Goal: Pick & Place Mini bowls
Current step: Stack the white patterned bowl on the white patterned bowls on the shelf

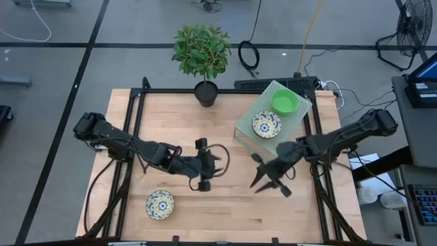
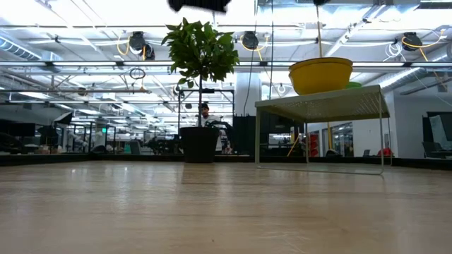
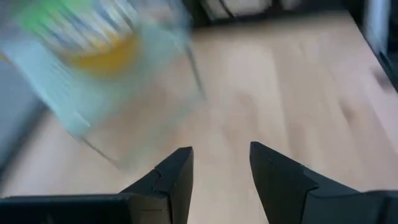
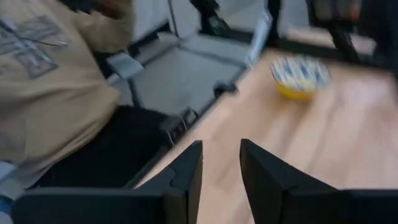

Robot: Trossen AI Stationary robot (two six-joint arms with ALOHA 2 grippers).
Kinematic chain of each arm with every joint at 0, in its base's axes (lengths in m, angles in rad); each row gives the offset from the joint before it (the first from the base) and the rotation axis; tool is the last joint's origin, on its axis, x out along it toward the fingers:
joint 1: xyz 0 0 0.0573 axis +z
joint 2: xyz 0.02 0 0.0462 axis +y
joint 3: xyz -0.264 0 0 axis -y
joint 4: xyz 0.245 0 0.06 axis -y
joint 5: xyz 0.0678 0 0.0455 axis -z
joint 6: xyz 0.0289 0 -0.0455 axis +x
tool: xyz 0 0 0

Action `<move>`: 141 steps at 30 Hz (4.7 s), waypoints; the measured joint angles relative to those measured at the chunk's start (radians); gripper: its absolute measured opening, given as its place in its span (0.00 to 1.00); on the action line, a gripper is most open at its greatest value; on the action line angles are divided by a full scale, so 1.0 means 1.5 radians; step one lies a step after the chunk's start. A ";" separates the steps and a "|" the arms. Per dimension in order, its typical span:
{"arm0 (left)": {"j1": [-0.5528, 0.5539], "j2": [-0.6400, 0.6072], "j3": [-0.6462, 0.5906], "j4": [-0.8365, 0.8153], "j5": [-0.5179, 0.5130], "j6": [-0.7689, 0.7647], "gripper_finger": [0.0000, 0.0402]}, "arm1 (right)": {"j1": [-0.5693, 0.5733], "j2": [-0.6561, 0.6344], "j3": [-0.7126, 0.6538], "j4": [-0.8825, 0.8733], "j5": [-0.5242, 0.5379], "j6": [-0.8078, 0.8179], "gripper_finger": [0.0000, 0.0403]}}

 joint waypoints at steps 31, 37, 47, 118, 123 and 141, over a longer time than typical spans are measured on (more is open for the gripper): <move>-0.287 -0.024 -0.176 -0.491 0.265 -0.869 0.40 | 0.039 -0.001 -0.081 0.115 0.003 -0.005 0.24; -0.286 -0.024 -0.222 -0.391 0.288 -0.859 0.40 | 0.039 -0.001 -0.081 0.115 0.003 -0.005 0.24; -0.283 -0.024 -0.234 -0.391 0.251 -0.903 0.40 | 0.039 -0.001 -0.081 0.112 0.003 -0.005 0.24; -0.261 -0.169 -0.395 -0.291 0.192 -1.135 0.40 | 0.039 0.000 -0.100 0.145 0.003 0.002 0.23; -0.261 -0.169 -0.395 -0.290 0.191 -1.130 0.35 | 0.039 0.000 -0.100 0.145 0.003 0.002 0.23; -0.256 -0.169 -0.396 -0.289 0.004 -0.952 0.02 | 0.039 0.000 -0.100 0.144 0.003 0.003 0.23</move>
